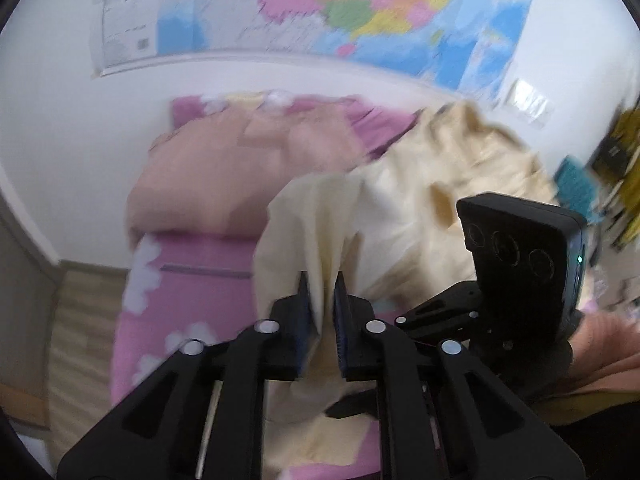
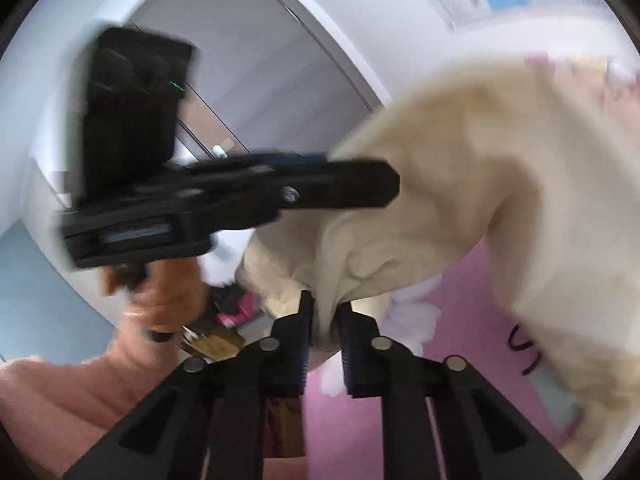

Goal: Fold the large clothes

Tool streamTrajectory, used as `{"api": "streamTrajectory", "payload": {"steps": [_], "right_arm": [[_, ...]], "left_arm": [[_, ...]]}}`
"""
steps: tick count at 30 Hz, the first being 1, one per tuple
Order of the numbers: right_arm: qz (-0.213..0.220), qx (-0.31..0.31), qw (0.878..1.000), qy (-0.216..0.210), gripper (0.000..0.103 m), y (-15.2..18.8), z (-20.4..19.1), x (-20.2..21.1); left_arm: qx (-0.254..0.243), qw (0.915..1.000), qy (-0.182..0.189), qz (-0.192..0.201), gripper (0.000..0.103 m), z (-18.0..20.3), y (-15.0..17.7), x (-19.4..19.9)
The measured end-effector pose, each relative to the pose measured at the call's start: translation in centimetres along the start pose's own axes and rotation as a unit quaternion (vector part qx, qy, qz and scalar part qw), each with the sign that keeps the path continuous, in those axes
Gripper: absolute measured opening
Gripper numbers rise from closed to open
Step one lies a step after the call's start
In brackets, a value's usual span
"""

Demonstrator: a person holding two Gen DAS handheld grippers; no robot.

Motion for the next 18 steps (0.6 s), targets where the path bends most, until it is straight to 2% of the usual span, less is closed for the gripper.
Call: {"api": "streamTrajectory", "payload": {"steps": [1, 3, 5, 7, 8, 10, 12, 14, 18], "right_arm": [[0.014, 0.006, 1.000, -0.005, 0.009, -0.5, -0.9, 1.8], [0.046, 0.015, 0.999, -0.017, 0.008, -1.3, -2.4, 5.6], [0.090, 0.021, 0.996, -0.020, 0.008, -2.0, -3.8, 10.5], [0.126, 0.021, 0.992, -0.019, 0.008, -2.2, -4.8, 15.0], [0.147, 0.025, 0.989, -0.012, 0.008, -2.0, -5.4, 17.8], [0.184, 0.023, 0.983, 0.010, 0.008, -1.4, -5.9, 22.5], [0.215, 0.015, 0.976, 0.036, 0.008, -0.1, -5.9, 27.2], [0.241, -0.008, 0.968, 0.063, 0.008, 2.1, -5.3, 31.9], [0.265, -0.084, 0.951, 0.137, 0.013, 7.2, -1.4, 36.6]], "left_arm": [[0.002, 0.9999, 0.014, 0.009, 0.042, 0.2, -0.6, 0.6], [0.004, 0.9974, 0.048, 0.054, 0.059, 1.2, -3.0, 3.0], [-0.004, 0.9930, 0.081, 0.086, 0.066, 2.4, -4.7, 4.8], [-0.014, 0.9876, 0.100, 0.120, 0.083, 3.9, -6.1, 6.4], [-0.020, 0.9836, 0.110, 0.141, 0.086, 4.7, -6.7, 7.1], [-0.030, 0.9785, 0.132, 0.156, 0.086, 6.2, -7.3, 7.3], [-0.039, 0.9799, 0.127, 0.149, 0.086, 7.8, -7.4, 6.2], [-0.050, 0.9829, 0.124, 0.126, 0.086, 9.4, -7.2, 3.9], [-0.076, 0.9920, 0.090, 0.047, 0.081, 12.7, -5.6, -3.5]]}}
Point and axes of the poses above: each gripper's, at about its wrist camera, not at the fingertips, and x roughly against the way its jaws point, z to its right, y to its underside, the point moved 1 cm from there along -x, roughly the way its jaws point, and after that the axes turned 10 degrees about -y, right-handed, at the moved point
